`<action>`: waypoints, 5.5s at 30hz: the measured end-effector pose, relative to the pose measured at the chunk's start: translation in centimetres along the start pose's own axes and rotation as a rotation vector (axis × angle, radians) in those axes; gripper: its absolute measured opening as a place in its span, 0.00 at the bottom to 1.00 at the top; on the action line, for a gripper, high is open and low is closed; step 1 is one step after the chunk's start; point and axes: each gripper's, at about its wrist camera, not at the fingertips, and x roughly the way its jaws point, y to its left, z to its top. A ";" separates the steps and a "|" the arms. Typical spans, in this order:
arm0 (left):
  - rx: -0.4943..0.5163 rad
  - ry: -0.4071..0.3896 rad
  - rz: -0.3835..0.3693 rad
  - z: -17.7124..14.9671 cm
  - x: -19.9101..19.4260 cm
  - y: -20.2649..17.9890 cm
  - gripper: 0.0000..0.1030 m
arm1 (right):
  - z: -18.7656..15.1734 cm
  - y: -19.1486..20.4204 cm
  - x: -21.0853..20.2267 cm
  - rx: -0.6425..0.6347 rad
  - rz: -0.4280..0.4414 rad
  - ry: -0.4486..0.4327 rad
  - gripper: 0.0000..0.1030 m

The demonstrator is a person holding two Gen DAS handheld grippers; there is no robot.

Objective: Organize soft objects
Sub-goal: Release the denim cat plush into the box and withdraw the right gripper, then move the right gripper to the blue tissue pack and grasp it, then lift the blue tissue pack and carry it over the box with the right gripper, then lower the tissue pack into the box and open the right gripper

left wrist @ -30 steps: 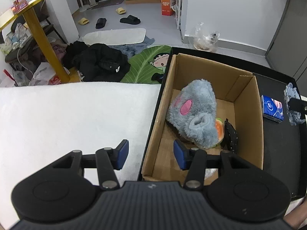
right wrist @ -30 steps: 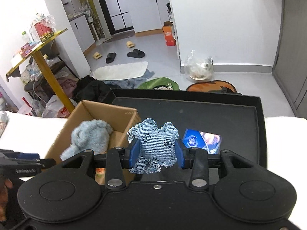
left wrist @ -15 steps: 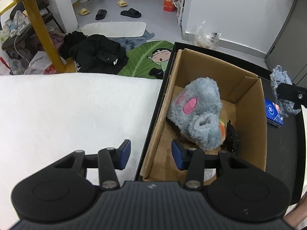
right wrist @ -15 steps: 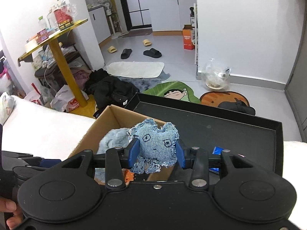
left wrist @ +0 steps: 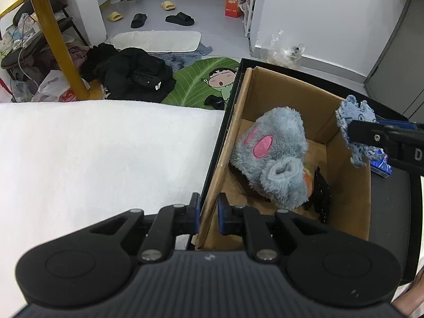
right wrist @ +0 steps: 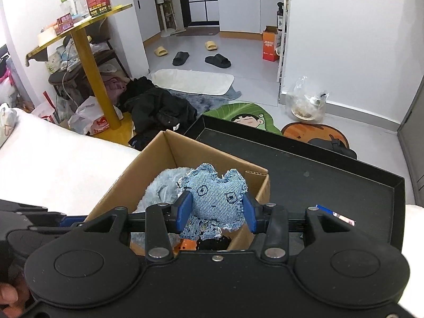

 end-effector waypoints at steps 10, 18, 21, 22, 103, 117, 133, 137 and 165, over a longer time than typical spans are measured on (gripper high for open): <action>-0.016 0.006 -0.013 0.1 0.1 0.3 0.12 | -0.5 -1.1 -1.1 0.001 -0.050 -0.035 0.66; -0.009 0.002 -0.007 0.0 0.1 0.3 0.14 | -1.9 -3.0 -2.1 -0.024 -0.089 -0.027 0.74; -0.007 0.001 -0.003 0.0 0.1 0.2 0.15 | -2.6 -3.8 -2.3 -0.025 -0.109 -0.015 0.75; -0.006 0.001 -0.002 0.0 0.1 0.1 0.15 | -2.8 -4.1 -2.3 -0.023 -0.113 -0.014 0.76; 0.142 -0.009 0.231 0.4 -0.4 -4.8 0.51 | -8.7 -15.5 3.8 0.008 -0.145 0.105 0.54; 0.092 -0.016 0.167 0.3 -1.0 -3.4 0.51 | -7.1 -13.5 -1.8 0.093 -0.126 0.027 0.54; 0.022 -0.009 0.082 0.1 -1.2 -1.6 0.51 | -4.1 -8.8 -5.6 0.083 -0.056 -0.045 0.54; 0.016 -0.014 0.063 0.0 -1.2 -1.4 0.50 | -3.4 -7.2 -5.9 0.069 -0.026 -0.052 0.54; -0.048 0.011 0.008 -0.1 -0.4 0.5 0.12 | -2.5 0.8 -3.2 0.081 0.184 0.085 0.66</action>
